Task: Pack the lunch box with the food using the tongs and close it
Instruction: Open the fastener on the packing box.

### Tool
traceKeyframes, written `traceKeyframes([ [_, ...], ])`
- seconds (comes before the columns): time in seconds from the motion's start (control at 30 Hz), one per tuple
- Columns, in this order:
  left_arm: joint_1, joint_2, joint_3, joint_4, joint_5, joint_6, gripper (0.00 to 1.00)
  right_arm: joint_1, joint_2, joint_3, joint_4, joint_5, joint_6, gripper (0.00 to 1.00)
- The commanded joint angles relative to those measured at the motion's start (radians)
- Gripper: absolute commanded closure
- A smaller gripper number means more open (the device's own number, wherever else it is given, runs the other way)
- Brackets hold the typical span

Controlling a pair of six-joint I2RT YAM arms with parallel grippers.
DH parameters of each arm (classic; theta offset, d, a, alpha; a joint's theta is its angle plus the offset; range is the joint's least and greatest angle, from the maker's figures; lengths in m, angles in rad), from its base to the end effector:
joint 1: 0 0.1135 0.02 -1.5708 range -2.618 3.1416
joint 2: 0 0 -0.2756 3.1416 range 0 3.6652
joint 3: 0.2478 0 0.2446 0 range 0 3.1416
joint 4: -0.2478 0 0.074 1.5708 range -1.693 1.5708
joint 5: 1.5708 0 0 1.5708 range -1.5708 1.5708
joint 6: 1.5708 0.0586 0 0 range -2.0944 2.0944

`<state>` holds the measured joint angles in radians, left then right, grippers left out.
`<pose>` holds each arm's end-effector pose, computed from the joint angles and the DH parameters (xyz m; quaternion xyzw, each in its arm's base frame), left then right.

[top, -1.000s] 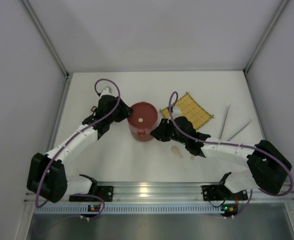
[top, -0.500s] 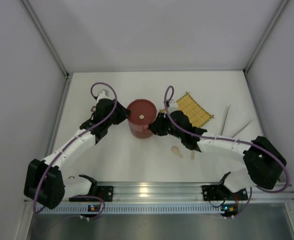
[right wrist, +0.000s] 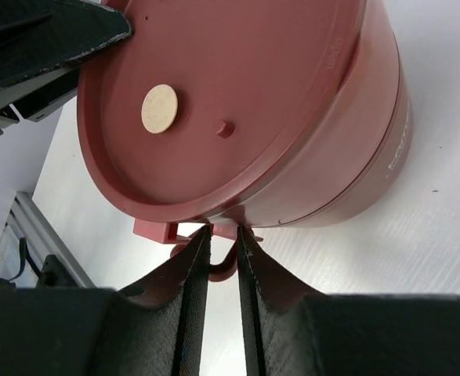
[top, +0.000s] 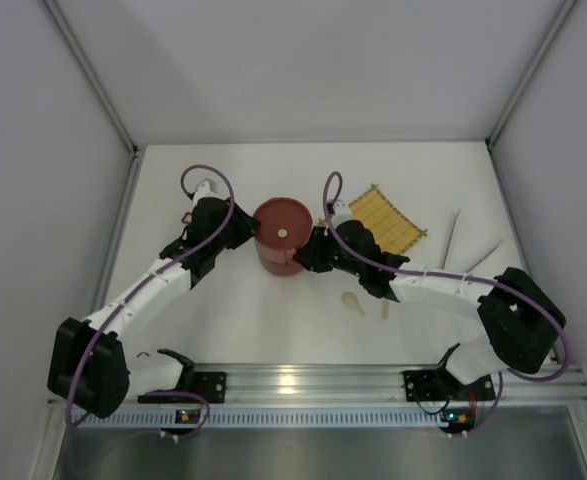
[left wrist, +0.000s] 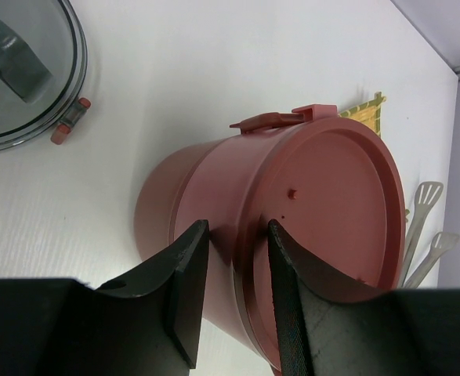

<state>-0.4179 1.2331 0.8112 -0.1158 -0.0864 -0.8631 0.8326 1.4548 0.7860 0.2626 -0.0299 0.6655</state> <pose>0.2610 -0.1104 0.2634 -0.2126 0.8426 -0.2648 0.4181 0.2229 0.2476 0.2349 -0.0779 0.8315 0.3836 0.3942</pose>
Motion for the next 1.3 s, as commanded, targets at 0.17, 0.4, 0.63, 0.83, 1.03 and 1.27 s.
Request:
traceKeyframes([
  [0.17,-0.027,0.051,-0.023,-0.177,0.008,0.019,0.6,0.019,0.052,-0.011,0.113,-0.074,0.023,0.81],
  [0.4,-0.035,0.062,-0.01,-0.185,-0.004,0.019,0.6,0.036,0.056,-0.048,0.133,-0.061,0.039,0.81],
  [0.63,-0.042,0.066,-0.001,-0.189,-0.013,0.013,0.6,0.054,0.046,-0.074,0.133,-0.039,0.032,0.81],
  [0.83,-0.045,0.066,0.006,-0.194,-0.015,0.012,0.6,0.056,0.058,-0.076,0.132,-0.03,0.026,0.81],
  [1.03,-0.047,0.065,0.014,-0.203,-0.016,0.012,0.6,0.056,0.114,-0.056,0.156,-0.025,0.028,0.82],
  [1.27,-0.048,0.065,0.016,-0.206,-0.016,0.015,0.6,0.056,0.148,-0.037,0.162,0.019,0.031,0.82],
])
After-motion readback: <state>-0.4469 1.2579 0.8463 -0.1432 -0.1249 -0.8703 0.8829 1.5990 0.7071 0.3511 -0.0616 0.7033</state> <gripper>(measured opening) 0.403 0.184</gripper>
